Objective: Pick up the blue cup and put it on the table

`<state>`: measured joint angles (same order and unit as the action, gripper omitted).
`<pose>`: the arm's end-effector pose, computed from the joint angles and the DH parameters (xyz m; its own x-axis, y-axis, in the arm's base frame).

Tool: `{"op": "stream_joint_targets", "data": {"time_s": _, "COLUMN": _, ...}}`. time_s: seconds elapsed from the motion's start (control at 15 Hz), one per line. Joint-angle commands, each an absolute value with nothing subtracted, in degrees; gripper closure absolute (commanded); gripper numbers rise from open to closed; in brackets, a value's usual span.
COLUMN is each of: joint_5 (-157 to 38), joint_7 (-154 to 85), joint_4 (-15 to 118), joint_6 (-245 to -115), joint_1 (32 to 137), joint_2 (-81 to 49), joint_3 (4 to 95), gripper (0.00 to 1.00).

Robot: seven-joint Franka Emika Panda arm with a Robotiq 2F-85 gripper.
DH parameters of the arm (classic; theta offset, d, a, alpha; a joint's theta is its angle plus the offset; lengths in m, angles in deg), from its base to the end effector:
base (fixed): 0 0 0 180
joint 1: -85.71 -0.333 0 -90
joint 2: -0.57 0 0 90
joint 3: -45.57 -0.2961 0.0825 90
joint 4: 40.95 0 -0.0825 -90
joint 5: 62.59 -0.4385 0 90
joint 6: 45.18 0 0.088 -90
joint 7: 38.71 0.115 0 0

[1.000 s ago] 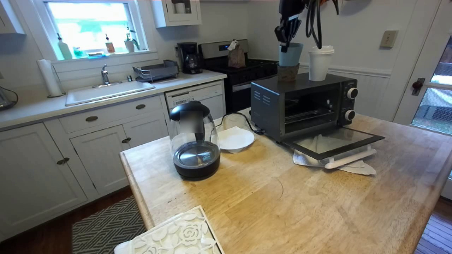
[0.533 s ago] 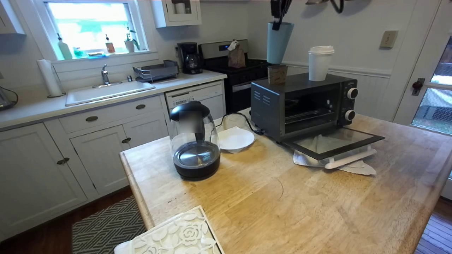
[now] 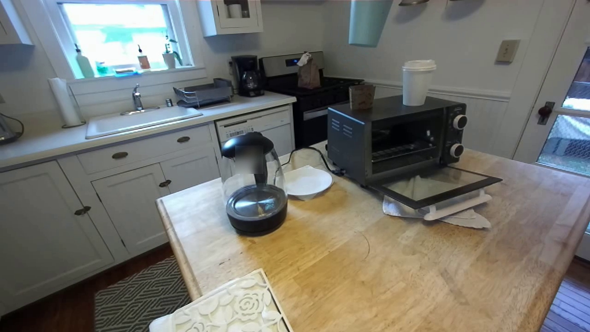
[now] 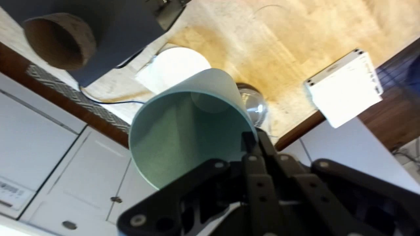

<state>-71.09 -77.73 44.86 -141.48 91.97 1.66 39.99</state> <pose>0.6153 0.0088 0.6592 0.7599 0.6015 0.2465 0.6181 -0.7860 0.0127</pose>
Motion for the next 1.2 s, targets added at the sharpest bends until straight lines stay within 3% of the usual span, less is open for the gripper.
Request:
{"op": "stream_joint_targets", "data": {"time_s": 0.0, "joint_5": -74.59, "joint_7": -81.12, "joint_4": 49.16, "joint_6": -134.17, "joint_1": 88.81, "joint_2": 6.13, "joint_3": 42.35, "gripper": 0.99}}
{"op": "stream_joint_targets", "data": {"time_s": 0.33, "joint_5": -72.61, "joint_7": -79.57, "joint_4": 47.71, "joint_6": -134.41, "joint_1": 87.33, "joint_2": 4.92, "joint_3": 43.01, "gripper": 0.99}}
{"op": "stream_joint_targets", "data": {"time_s": 0.93, "joint_5": -60.84, "joint_7": -78.24, "joint_4": 76.20, "joint_6": -137.83, "joint_1": 77.35, "joint_2": 10.58, "joint_3": 35.85, "gripper": 0.99}}
{"op": "stream_joint_targets", "data": {"time_s": 1.13, "joint_5": -61.21, "joint_7": -77.69, "joint_4": 74.15, "joint_6": -136.38, "joint_1": 76.16, "joint_2": 7.46, "joint_3": 35.84, "gripper": 0.96}}
